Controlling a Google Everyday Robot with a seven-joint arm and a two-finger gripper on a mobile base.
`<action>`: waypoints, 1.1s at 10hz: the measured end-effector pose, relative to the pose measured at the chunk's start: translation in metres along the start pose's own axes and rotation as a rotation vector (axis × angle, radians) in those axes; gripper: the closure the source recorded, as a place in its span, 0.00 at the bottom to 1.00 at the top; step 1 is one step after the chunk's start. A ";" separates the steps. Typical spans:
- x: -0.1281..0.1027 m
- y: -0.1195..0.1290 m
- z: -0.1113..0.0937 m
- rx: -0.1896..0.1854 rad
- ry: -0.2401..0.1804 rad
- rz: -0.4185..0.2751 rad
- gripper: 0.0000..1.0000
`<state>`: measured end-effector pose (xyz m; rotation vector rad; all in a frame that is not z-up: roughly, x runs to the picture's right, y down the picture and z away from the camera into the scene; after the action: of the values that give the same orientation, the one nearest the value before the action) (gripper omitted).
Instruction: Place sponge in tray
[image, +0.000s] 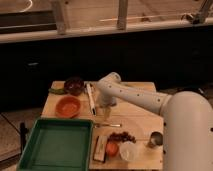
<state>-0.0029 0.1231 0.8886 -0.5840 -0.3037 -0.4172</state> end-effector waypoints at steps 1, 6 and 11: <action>0.010 -0.005 -0.016 0.020 0.016 0.007 0.20; 0.058 -0.004 -0.036 0.050 0.023 0.094 0.20; 0.065 -0.031 -0.001 0.003 -0.028 0.109 0.20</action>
<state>0.0398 0.0799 0.9275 -0.6012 -0.2981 -0.3039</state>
